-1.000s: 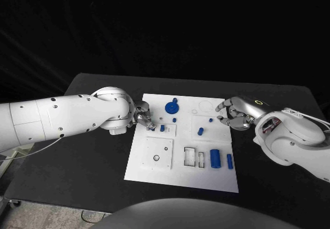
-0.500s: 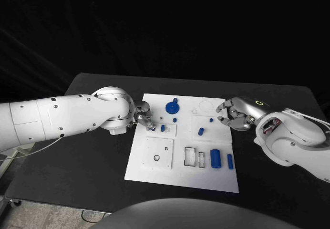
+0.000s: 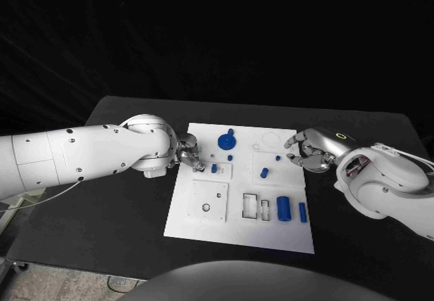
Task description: Assemble the parts on the task board
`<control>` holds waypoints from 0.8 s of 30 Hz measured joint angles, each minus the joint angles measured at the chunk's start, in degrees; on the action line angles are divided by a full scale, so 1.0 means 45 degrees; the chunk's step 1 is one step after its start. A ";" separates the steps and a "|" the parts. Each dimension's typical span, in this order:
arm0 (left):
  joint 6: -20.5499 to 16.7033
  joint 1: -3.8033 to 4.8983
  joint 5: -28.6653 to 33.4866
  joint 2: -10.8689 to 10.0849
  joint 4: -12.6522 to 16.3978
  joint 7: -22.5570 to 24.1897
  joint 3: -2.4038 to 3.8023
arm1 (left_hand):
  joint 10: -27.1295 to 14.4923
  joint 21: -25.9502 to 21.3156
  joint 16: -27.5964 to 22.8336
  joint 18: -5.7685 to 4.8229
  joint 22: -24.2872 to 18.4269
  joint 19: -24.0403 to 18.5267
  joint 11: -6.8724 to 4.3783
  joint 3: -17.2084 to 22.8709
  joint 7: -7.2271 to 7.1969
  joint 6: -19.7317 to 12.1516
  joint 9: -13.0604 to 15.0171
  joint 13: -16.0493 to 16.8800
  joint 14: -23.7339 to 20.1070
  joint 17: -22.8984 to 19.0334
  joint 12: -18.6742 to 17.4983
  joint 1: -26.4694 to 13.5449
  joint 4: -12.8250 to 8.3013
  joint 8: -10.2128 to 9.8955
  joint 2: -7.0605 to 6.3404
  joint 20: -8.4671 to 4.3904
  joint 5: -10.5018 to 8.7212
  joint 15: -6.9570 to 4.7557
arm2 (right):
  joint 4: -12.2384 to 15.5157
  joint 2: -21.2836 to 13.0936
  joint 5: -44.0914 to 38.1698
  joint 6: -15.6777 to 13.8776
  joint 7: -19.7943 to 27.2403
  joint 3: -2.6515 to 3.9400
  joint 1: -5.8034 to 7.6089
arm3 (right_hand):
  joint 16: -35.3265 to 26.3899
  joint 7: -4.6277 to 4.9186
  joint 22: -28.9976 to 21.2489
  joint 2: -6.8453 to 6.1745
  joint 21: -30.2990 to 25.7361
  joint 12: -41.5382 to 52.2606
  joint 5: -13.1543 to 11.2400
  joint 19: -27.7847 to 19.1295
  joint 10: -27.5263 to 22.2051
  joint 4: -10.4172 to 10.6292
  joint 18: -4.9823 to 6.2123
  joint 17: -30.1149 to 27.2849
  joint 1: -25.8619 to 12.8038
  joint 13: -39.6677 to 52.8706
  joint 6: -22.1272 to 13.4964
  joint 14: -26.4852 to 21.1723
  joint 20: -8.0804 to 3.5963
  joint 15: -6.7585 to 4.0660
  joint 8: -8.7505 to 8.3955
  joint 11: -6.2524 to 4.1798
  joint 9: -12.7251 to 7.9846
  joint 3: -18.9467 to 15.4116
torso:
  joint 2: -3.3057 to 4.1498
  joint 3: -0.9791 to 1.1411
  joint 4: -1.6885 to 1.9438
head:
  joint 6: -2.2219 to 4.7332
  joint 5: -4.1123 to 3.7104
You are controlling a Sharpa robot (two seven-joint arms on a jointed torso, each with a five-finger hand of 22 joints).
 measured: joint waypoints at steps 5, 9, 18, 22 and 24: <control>-0.0002 0.0000 -0.0003 0.0001 0.0004 -0.0020 0.0000 | 0.0001 0.0000 0.0000 -0.0001 -0.0001 0.0000 0.0000 0.0226 0.0001 0.0000 0.0000 -0.0001 0.0000 0.0000 0.0000 -0.0160 -0.0225 0.0000 -0.0058 0.0000 -0.0239 0.0000 | 0.0001 0.0000 0.0006 0.0013 -0.0007 0.0000 -0.0004 | 0.0000 0.0000 -0.0001 0.0000 -0.0002 0.0000 0.0000 0.0000 0.0000 0.0000 0.0000 0.0000 0.0000 -0.0001 0.0000 0.0000 0.0000 0.0000 0.0000 0.0000 0.0000 0.0000 | 0.0000 0.0002 0.0000 | 0.0000 0.0007; -0.0004 0.0003 -0.0003 0.0013 0.0002 -0.0055 0.0003 | 0.0000 0.0000 0.0000 -0.0001 -0.0002 0.0000 0.0000 0.0742 0.0002 0.0001 -0.0024 -0.0001 0.0000 0.0000 0.0000 -0.0704 -0.0756 -0.0095 0.0217 0.0000 -0.1371 0.0000 | 0.0001 0.0000 0.0010 0.0021 -0.0010 0.0000 -0.0008 | 0.0000 0.0000 -0.0002 0.0000 -0.0002 0.0000 0.0000 -0.0047 0.0000 0.0000 -0.0001 -0.0001 0.0000 -0.0001 0.0000 0.0000 -0.0047 0.0000 0.0000 0.0000 0.0000 0.0000 | 0.0001 0.0002 0.0000 | 0.0000 0.0009; -0.0025 0.0010 -0.0015 0.0020 -0.0025 -0.0195 0.0005 | 0.0000 -0.0071 0.0000 -0.0001 -0.0003 -0.0047 0.0000 -0.2247 0.0086 0.0188 -0.0830 -0.0003 0.0000 -0.0001 0.0000 -0.2029 0.0861 -0.0716 0.0627 0.0047 -0.2905 0.0000 | 0.0002 -0.0007 0.0016 0.0033 -0.0017 0.0000 -0.0012 | 0.0000 0.0000 -0.0003 0.0000 -0.0002 0.0001 0.0000 -0.0046 0.0000 0.0000 0.0000 -0.0002 0.0000 -0.0002 0.0000 0.0000 -0.0046 0.0000 0.0000 0.0000 0.0001 0.0000 | 0.0002 0.0002 -0.0002 | 0.0000 0.0007; -0.0047 0.0007 -0.0022 0.0024 -0.0025 -0.0220 0.0003 | 0.0002 -0.0071 0.0000 -0.0001 -0.0003 -0.0046 0.0091 -0.3251 0.0035 0.0376 -0.0946 -0.0003 0.0000 -0.0002 0.0000 -0.2260 0.1625 -0.0819 0.0858 0.0047 -0.3478 0.0000 | -0.0004 -0.0007 0.0018 0.0037 -0.0019 0.0000 -0.0012 | -0.0053 0.0000 -0.0003 0.0000 -0.0064 0.0001 0.0000 -0.0093 0.0000 -0.0037 -0.0001 -0.0002 0.0000 -0.0002 0.0000 0.0000 0.0001 0.0000 0.0000 0.0000 0.0001 0.0037 | 0.0002 0.0002 -0.0001 | 0.0000 0.0007; -0.0052 0.0004 -0.0026 0.0023 -0.0026 -0.0232 0.0000 | 0.0001 -0.0071 0.0000 -0.0001 -0.0004 -0.0046 0.0091 -0.3539 -0.0026 0.0437 -0.0945 -0.0003 0.0000 -0.0002 0.0000 -0.2257 0.1855 -0.0804 0.0855 0.0047 -0.3513 0.0000 | -0.0006 -0.0007 0.0019 0.0039 -0.0021 0.0000 -0.0013 | -0.0053 0.0000 -0.0003 0.0000 -0.0065 0.0001 0.0000 -0.0093 0.0000 -0.0037 -0.0001 -0.0003 0.0000 -0.0002 0.0000 0.0000 0.0001 0.0000 0.0000 0.0000 0.0001 0.0037 | 0.0002 0.0002 -0.0002 | 0.0000 0.0007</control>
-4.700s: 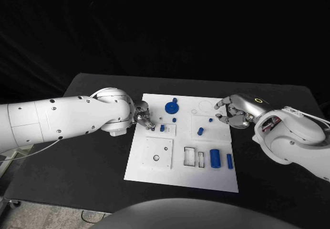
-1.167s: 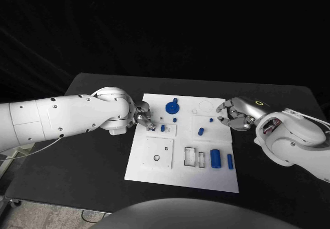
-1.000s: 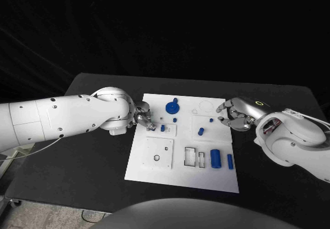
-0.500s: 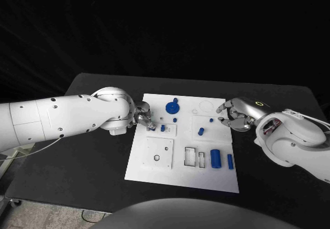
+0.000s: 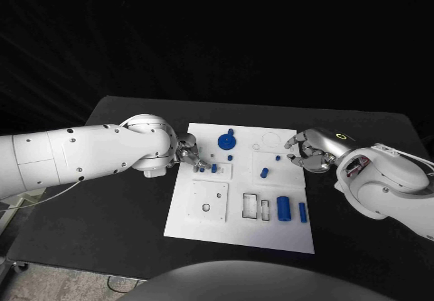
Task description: Assemble the parts on the task board
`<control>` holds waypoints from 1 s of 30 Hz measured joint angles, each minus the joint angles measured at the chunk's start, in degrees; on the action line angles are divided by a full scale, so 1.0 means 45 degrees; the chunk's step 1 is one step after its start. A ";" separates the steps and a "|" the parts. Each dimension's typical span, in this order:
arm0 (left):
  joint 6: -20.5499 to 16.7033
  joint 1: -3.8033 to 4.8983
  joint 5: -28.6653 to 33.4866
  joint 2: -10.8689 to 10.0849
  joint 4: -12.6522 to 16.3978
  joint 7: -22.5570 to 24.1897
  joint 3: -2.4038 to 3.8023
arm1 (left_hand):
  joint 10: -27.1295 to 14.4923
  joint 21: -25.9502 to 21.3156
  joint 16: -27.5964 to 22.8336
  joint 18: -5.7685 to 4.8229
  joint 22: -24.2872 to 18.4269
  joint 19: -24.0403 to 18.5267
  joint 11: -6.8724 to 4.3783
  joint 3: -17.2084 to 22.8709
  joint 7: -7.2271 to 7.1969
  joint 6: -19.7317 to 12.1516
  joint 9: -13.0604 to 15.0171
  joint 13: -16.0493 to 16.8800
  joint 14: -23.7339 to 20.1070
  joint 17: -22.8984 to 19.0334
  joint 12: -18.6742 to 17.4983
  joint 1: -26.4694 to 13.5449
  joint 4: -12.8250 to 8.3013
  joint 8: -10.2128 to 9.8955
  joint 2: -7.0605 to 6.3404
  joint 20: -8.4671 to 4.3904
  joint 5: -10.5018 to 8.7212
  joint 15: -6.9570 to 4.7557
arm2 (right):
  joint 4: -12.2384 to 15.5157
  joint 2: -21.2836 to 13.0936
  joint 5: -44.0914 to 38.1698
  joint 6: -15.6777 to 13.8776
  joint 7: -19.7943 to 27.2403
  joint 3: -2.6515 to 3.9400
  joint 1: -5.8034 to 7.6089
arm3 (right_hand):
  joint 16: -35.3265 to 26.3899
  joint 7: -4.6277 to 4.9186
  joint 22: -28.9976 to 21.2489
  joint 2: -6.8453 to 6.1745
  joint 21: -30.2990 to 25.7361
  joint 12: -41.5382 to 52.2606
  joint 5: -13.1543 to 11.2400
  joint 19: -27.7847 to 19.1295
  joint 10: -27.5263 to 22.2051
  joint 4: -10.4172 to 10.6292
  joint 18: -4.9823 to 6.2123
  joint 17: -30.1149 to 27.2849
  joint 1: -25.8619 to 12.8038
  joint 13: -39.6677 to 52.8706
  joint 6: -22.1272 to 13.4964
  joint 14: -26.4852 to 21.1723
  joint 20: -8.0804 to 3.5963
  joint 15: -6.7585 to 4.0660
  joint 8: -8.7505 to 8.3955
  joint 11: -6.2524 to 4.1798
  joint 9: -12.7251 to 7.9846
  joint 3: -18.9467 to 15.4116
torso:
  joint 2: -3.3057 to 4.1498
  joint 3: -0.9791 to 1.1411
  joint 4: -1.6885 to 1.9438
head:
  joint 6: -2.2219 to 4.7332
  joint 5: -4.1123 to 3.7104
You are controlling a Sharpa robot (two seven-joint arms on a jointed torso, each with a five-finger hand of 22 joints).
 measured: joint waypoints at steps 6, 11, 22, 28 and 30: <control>-0.0003 -0.0010 -0.0001 0.0004 -0.0021 -0.0029 -0.0008 | 0.0000 0.0000 0.0000 0.0001 -0.0001 0.0000 0.0000 -0.0623 -0.0050 0.0139 0.0205 -0.0001 0.0000 0.0000 0.0000 0.0064 0.0441 0.0313 0.0064 0.0000 0.0000 0.0001 | -0.0004 -0.0005 0.0004 0.0005 -0.0004 0.0000 -0.0003 | 0.0000 0.0000 -0.0001 0.0000 -0.0046 -0.0046 0.0000 0.0000 -0.0047 0.0000 0.0000 0.0000 0.0000 0.0000 0.0000 0.0000 0.0000 0.0000 0.0000 0.0047 -0.0015 0.0000 | 0.0000 -0.0006 0.0001 | 0.0000 0.0000; -0.0009 -0.0023 -0.0001 0.0011 -0.0038 -0.0062 -0.0018 | 0.0000 0.0000 0.0000 0.0000 -0.0002 0.0000 0.0000 -0.1152 -0.0090 0.0179 0.0637 -0.0002 0.0000 0.0000 0.0000 0.0206 0.0714 0.0712 0.0206 0.0000 0.0000 0.0000 | -0.0006 -0.0006 0.0010 0.0009 -0.0005 0.0000 -0.0007 | -0.0048 0.0000 -0.0002 0.0000 -0.0046 -0.0046 0.0000 0.0000 -0.0047 0.0000 0.0000 0.0000 0.0000 0.0000 0.0000 0.0000 0.0000 0.0000 0.0000 0.0047 -0.0015 0.0000 | 0.0000 -0.0007 0.0001 | 0.0000 0.0006; -0.0246 -0.0023 -0.0001 -0.0237 0.0168 -0.0052 0.0077 | -0.0001 0.0119 0.0000 0.0002 -0.0003 0.0140 -0.0093 -0.2629 -0.0139 0.0129 0.1465 -0.0003 0.0000 -0.0001 0.0075 0.0015 0.0757 0.1430 0.0551 -0.0048 -0.0835 0.0000 | -0.0014 -0.0015 0.0022 -0.0007 -0.0006 0.0000 -0.0011 | -0.0097 0.0000 -0.0002 0.0000 -0.0206 -0.0095 0.0000 0.0001 -0.0046 0.0028 0.0000 -0.0001 0.0000 -0.0001 0.0000 0.0000 0.0000 0.0000 0.0000 0.0046 -0.0029 0.0027 | 0.0001 -0.0007 0.0001 | 0.0000 -0.0011; -0.0476 0.0856 -0.0046 -0.0623 0.0550 0.0095 0.0304 | -0.0001 0.0120 0.0000 0.0003 -0.0003 0.0140 -0.0093 -0.3614 -0.0175 0.0068 0.1604 -0.0004 0.0000 -0.0001 0.0130 -0.0136 0.0755 0.1503 0.0319 -0.0048 -0.1629 0.0000 | -0.0009 -0.0008 0.0022 -0.0052 0.0004 -0.0001 -0.0012 | -0.0097 0.0000 -0.0003 0.0000 -0.0234 -0.0095 0.0000 0.0001 -0.0046 0.0036 0.0000 -0.0001 0.0000 -0.0001 0.0000 0.0000 0.0000 0.0000 0.0000 0.0047 -0.0035 0.0035 | -0.0010 0.0002 -0.0006 | 0.0000 0.0050; -0.0562 0.1159 -0.0074 -0.0727 0.0654 0.0266 0.0336 | -0.0001 0.0119 0.0000 0.0001 -0.0003 0.0140 -0.0093 -0.3954 -0.0131 -0.0107 0.1605 -0.0004 0.0000 -0.0001 0.0130 0.0080 0.0708 0.1502 -0.0050 -0.0048 -0.1629 0.0000 | 0.0001 -0.0023 0.0022 -0.0097 0.0024 0.0000 -0.0012 | -0.0096 0.0000 -0.0003 0.0000 -0.0234 -0.0095 0.0000 0.0001 -0.0046 0.0036 0.0000 -0.0002 0.0000 -0.0001 0.0000 0.0000 0.0000 0.0000 0.0000 0.0046 -0.0046 0.0036 | -0.0004 0.0013 -0.0011 | 0.0000 0.0076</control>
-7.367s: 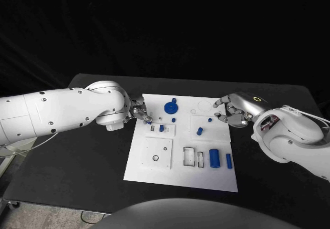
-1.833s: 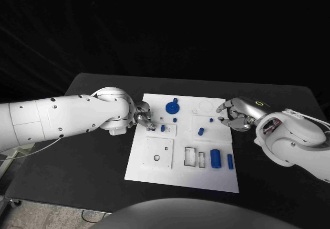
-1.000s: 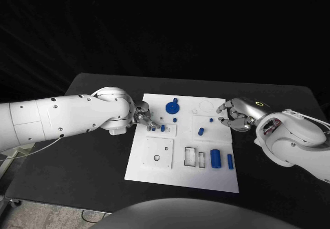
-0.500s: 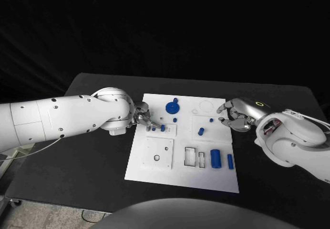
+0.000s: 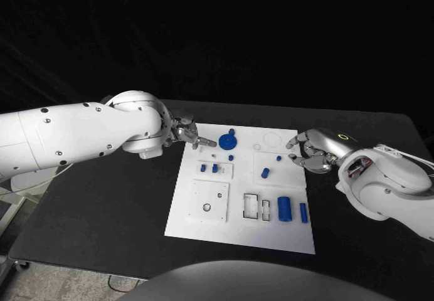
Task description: Assemble the parts on the task board
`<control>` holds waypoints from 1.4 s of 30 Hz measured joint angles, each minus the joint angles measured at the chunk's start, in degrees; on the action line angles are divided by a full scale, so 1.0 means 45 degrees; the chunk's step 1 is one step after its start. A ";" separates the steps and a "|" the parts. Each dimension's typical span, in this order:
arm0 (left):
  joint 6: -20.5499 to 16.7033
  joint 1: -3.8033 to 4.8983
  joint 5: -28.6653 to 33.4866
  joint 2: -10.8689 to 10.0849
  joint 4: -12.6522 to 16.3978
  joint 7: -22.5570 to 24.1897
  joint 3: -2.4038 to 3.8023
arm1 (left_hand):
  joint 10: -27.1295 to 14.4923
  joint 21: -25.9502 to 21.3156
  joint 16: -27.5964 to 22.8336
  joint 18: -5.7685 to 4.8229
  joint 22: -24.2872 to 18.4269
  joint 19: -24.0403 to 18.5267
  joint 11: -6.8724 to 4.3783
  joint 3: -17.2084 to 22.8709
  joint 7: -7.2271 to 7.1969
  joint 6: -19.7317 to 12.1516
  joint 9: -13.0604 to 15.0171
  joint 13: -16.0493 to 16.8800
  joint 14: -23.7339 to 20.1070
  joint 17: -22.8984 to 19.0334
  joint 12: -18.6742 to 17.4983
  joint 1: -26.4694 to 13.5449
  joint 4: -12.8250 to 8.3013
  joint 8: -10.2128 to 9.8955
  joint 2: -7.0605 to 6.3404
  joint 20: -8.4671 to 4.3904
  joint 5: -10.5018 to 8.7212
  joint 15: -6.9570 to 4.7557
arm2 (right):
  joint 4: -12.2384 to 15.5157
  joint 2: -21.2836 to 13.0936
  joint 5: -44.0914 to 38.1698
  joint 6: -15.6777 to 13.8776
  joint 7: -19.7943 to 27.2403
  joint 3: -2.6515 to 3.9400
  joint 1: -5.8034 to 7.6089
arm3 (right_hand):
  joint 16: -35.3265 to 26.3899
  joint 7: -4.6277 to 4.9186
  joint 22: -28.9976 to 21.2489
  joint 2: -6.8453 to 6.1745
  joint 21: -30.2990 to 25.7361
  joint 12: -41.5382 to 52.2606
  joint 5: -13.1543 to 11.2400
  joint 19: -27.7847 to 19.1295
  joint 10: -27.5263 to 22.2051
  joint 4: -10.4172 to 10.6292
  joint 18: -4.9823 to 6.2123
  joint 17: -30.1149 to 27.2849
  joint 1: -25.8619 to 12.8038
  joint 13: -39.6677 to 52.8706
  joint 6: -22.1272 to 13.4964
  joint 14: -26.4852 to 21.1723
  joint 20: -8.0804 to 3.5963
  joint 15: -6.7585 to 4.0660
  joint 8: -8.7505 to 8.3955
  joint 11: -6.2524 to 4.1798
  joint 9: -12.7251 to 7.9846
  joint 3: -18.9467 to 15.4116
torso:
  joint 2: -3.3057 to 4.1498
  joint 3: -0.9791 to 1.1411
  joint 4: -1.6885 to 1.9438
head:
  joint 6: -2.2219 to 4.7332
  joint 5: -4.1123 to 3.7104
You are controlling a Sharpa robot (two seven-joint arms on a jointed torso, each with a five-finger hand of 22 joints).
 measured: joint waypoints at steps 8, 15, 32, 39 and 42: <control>-0.0884 0.0486 -0.0251 -0.0112 0.0238 0.2171 -0.0110 | -0.7151 -0.0395 -0.2792 0.0000 -0.0001 -0.0369 0.0771 -0.0946 0.0879 -0.2160 -0.1748 -0.2180 -0.0737 0.0009 -0.8932 0.3282 -0.0168 -0.2089 -0.0166 0.0368 0.0000 0.0598 | 0.0097 -0.0121 -0.0001 -0.0546 0.0236 0.0000 0.0001 | 0.0200 0.0008 0.0010 0.0000 0.1029 0.0202 0.0424 0.0256 0.0000 0.0000 0.0000 0.0000 0.0000 -0.0001 0.0134 0.0000 -0.0024 0.0000 0.0100 0.0000 -0.0056 0.0000 | 0.0009 0.0011 0.0000 | 0.0000 0.0039; -0.2101 0.0261 -0.1550 0.0484 0.0009 0.4556 -0.0263 | -0.9680 -0.0344 -0.4648 0.0000 -0.0001 -0.0252 0.1077 0.0078 0.0662 -0.3130 -0.5073 -0.6260 -0.1375 -0.0303 -1.3680 0.6014 -0.0548 -0.4093 0.0178 0.0527 0.0309 0.0636 | 0.0206 -0.0193 0.0001 -0.0931 0.0482 0.0000 0.0003 | -0.0197 0.0008 0.0009 -0.0052 0.0938 -0.0043 0.0473 0.0256 0.0000 0.0000 0.0000 -0.0001 -0.0052 0.0010 0.0133 0.0000 -0.0023 0.0000 0.0100 0.0000 -0.0083 0.0000 | 0.0013 -0.0007 -0.0001 | 0.0000 -0.0059; -0.3730 -0.1206 -0.8797 0.2286 -0.1596 0.6786 -0.0292 | -0.9371 -0.1225 -0.5024 0.0201 0.0007 -0.0383 0.0800 0.2367 -0.0772 -0.2758 -0.9574 -1.1129 -0.1810 -0.2300 -1.5317 0.7401 -0.1432 -0.4266 -0.0279 0.0430 0.1042 0.0490 | 0.0332 -0.0347 0.0099 -0.1238 0.0767 0.0001 0.0002 | -0.0197 0.0008 0.0007 -0.0052 0.0888 -0.0289 0.0522 0.0254 0.0001 -0.0040 0.0001 0.0010 -0.0052 0.0008 0.0133 0.0000 -0.0023 0.0000 0.0100 0.0000 -0.0115 0.0039 | 0.0028 -0.0021 0.0016 | 0.0000 -0.0273; -0.3984 -0.1354 -0.9786 0.2642 -0.1960 0.6852 -0.0267 | -0.8731 -0.0898 -0.4576 0.0200 0.0006 -0.0205 0.0866 0.2658 -0.0638 -0.2296 -0.9965 -1.1307 -0.1675 -0.2163 -1.4945 0.7210 -0.1379 -0.4174 -0.0469 0.0386 0.1493 0.0495 | 0.0357 -0.0368 0.0132 -0.1229 0.0783 0.0001 0.0002 | -0.0197 0.0007 0.0005 -0.0052 0.0888 -0.0289 0.0521 0.0254 0.0000 -0.0038 0.0001 0.0009 -0.0052 0.0007 0.0133 0.0000 -0.0023 0.0000 0.0100 0.0000 -0.0115 0.0038 | 0.0031 -0.0028 0.0021 | 0.0000 -0.0283; -0.4016 -0.1367 -0.9971 0.2703 -0.2028 0.6851 -0.0260 | -0.8684 -0.0897 -0.4524 0.0199 0.0006 -0.0204 0.0819 0.2717 -0.0642 -0.2166 -1.0012 -1.1318 -0.1676 -0.2165 -1.4872 0.7141 -0.1332 -0.4116 -0.0538 0.0386 0.1521 0.0495 | 0.0357 -0.0370 0.0140 -0.1222 0.0783 0.0001 0.0002 | -0.0197 0.0007 0.0005 -0.0052 0.0888 -0.0289 0.0522 0.0254 0.0000 -0.0038 0.0000 0.0008 -0.0052 0.0006 0.0133 0.0000 -0.0023 0.0000 0.0100 0.0000 -0.0133 0.0038 | 0.0026 -0.0027 0.0021 | 0.0000 -0.0267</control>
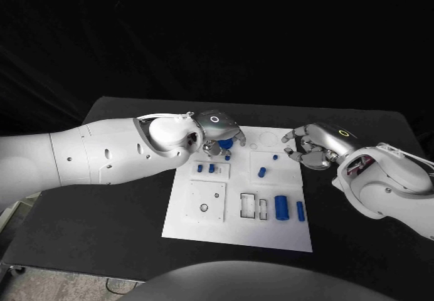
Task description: Assemble the parts on the task board
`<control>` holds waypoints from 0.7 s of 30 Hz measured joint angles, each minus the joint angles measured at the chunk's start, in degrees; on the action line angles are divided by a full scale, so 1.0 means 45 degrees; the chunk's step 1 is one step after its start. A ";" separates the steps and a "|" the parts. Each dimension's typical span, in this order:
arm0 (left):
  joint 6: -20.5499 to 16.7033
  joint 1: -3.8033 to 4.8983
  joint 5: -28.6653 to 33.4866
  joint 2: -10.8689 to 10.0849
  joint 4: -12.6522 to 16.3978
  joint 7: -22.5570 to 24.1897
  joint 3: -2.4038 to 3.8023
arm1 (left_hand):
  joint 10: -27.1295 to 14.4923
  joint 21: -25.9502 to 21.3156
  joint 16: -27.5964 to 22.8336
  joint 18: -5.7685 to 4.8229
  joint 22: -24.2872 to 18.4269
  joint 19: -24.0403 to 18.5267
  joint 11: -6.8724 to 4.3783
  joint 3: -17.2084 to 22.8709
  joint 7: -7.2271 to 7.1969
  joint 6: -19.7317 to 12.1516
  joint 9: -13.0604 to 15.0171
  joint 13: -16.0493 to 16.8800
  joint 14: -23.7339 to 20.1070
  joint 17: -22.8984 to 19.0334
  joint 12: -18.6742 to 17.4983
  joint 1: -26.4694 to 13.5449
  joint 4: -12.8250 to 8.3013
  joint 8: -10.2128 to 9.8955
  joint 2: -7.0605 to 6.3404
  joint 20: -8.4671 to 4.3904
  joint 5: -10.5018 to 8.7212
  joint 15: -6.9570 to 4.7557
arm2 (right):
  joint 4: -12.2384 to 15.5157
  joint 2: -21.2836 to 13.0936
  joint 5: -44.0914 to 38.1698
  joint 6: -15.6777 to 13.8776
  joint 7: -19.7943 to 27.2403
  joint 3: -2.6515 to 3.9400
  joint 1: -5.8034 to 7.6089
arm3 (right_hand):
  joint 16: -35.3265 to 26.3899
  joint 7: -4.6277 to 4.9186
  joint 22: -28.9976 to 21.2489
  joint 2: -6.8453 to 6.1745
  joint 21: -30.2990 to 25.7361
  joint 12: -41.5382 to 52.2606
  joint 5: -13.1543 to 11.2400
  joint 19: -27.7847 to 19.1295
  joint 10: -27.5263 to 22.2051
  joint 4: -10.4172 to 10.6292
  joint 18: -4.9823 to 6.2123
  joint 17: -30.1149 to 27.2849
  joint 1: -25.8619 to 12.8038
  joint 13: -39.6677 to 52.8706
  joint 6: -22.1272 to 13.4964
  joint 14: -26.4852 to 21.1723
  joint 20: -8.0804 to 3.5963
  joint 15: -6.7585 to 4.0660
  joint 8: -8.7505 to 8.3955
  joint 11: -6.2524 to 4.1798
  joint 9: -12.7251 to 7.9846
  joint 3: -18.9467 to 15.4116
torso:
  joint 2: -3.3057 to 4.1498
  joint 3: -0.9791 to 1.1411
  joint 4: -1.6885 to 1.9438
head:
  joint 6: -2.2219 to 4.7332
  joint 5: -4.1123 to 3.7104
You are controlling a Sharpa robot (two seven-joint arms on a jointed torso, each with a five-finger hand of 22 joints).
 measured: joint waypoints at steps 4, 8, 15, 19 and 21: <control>-0.0001 -0.0021 -0.0177 0.0033 -0.0070 -0.0027 0.0003 | 0.0045 0.0000 0.0011 0.0000 -0.0001 0.0000 0.0046 0.0065 0.0090 0.0090 -0.0048 -0.0009 0.0000 -0.0079 0.0028 -0.0066 0.0005 0.0051 -0.0066 0.0000 0.0052 0.0000 | -0.0010 0.0011 0.0011 0.0001 0.0011 0.0000 0.0000 | 0.0000 0.0000 -0.0001 0.0000 0.0000 0.0000 0.0000 0.0000 0.0000 0.0000 0.0000 0.0000 0.0000 -0.0001 0.0000 0.0000 0.0000 0.0000 0.0000 0.0000 0.0000 0.0000 | -0.0010 0.0006 0.0000 | 0.0000 0.0037; 0.0007 -0.0044 -0.0292 0.0079 -0.0162 -0.0068 0.0004 | 0.0137 0.0000 0.0011 0.0000 -0.0001 0.0000 0.0045 0.0065 0.0114 0.0202 -0.0086 -0.0008 0.0000 -0.0154 0.0171 -0.0204 0.0005 0.0113 -0.0067 0.0000 0.0061 0.0000 | -0.0032 0.0032 0.0020 -0.0027 0.0059 0.0000 0.0000 | 0.0000 0.0023 -0.0001 0.0000 0.0000 0.0000 0.0000 0.0000 0.0000 -0.0002 0.0000 -0.0001 0.0000 -0.0001 0.0024 0.0000 0.0000 0.0000 0.0000 0.0000 0.0000 0.0002 | -0.0017 0.0006 0.0000 | 0.0000 0.0045; 0.0093 -0.0054 -0.0384 0.0147 -0.0279 -0.0141 0.0007 | 0.0180 0.0000 0.0380 0.0001 -0.0002 0.0045 0.0002 0.0134 0.0183 0.0362 -0.0153 0.0058 0.0157 0.0109 0.0320 -0.0337 0.0006 0.0216 -0.0201 0.0046 -0.0017 -0.0018 | -0.0078 0.0054 0.0030 -0.0095 0.0156 0.0000 0.0000 | 0.0000 0.0007 -0.0002 0.0000 0.0000 0.0000 0.0000 -0.0001 0.0000 -0.0034 0.0000 -0.0002 0.0000 -0.0002 0.0084 0.0000 0.0000 0.0000 0.0000 0.0000 0.0000 0.0034 | -0.0018 0.0001 -0.0006 | 0.0000 0.0031; 0.0200 -0.0060 -0.0380 0.0145 -0.0324 -0.0185 0.0007 | 0.0180 0.0061 0.0458 0.0000 -0.0003 0.0045 0.0002 0.0104 0.0183 0.0362 -0.0240 0.0110 0.0157 0.0108 0.0422 -0.0593 0.0036 0.0216 -0.0205 0.0045 -0.0390 -0.0018 | -0.0084 0.0076 0.0037 -0.0122 0.0203 0.0000 -0.0002 | 0.0000 0.0007 -0.0002 0.0000 0.0000 0.0000 -0.0001 -0.0001 0.0000 -0.0034 0.0000 -0.0003 0.0000 -0.0002 0.0084 0.0000 0.0000 0.0000 0.0000 0.0000 0.0000 0.0034 | -0.0010 0.0002 -0.0015 | 0.0000 0.0013; 0.0261 -0.0066 -0.0364 0.0136 -0.0338 -0.0214 0.0007 | 0.0206 0.0061 0.0458 0.0001 -0.0003 0.0045 -0.0025 0.0117 0.0182 0.0362 -0.0274 0.0121 0.0157 0.0074 0.0478 -0.0673 0.0095 0.0216 -0.0234 0.0045 -0.0523 -0.0018 | -0.0088 0.0087 0.0040 -0.0133 0.0221 0.0000 -0.0002 | 0.0000 0.0007 -0.0003 0.0000 0.0000 0.0000 0.0001 -0.0001 0.0000 -0.0033 0.0000 -0.0003 0.0000 -0.0002 0.0084 0.0000 0.0000 0.0000 0.0000 0.0000 0.0000 0.0034 | -0.0007 0.0004 -0.0015 | 0.0000 -0.0006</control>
